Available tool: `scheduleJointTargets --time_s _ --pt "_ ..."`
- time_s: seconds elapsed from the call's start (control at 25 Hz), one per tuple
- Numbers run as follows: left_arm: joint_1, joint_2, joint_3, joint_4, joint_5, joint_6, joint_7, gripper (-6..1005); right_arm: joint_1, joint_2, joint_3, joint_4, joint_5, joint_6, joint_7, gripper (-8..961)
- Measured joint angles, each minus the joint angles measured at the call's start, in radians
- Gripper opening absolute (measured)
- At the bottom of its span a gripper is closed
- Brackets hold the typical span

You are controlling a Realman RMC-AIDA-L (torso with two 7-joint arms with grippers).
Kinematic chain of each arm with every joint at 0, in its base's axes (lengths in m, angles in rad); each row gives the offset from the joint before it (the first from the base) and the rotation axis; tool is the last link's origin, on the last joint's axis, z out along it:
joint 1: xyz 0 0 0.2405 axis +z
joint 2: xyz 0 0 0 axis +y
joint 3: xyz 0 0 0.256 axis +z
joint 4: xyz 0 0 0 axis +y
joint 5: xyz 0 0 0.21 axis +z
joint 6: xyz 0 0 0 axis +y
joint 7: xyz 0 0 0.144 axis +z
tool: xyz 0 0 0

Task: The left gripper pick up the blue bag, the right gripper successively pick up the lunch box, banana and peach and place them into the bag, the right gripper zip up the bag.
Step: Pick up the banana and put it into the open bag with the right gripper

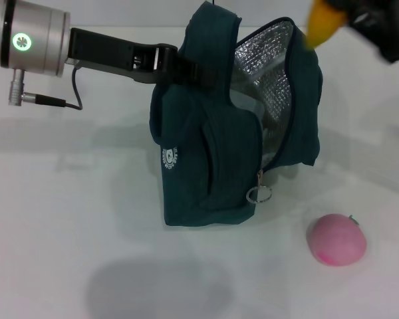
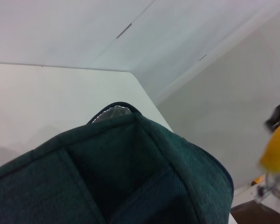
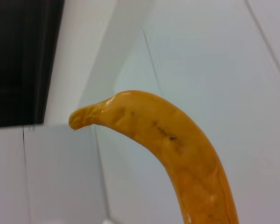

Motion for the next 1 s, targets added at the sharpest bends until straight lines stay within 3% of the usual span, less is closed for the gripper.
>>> scheduleJointTargets --time_s 0.24,0.52,1.0 --pt "-0.003 0.003 0.001 0.000 0.001 0.000 0.001 43 0.046 0.007 -0.151 0.087 0.006 0.077 0.000 446" --pt "-0.003 0.007 0.001 0.000 0.006 -0.001 0.007 43 0.065 0.007 -0.205 0.158 0.004 0.092 -0.003 448" --pt "-0.005 0.011 0.000 0.000 0.008 -0.001 0.002 43 0.062 0.006 -0.292 0.161 -0.003 0.156 -0.011 451"
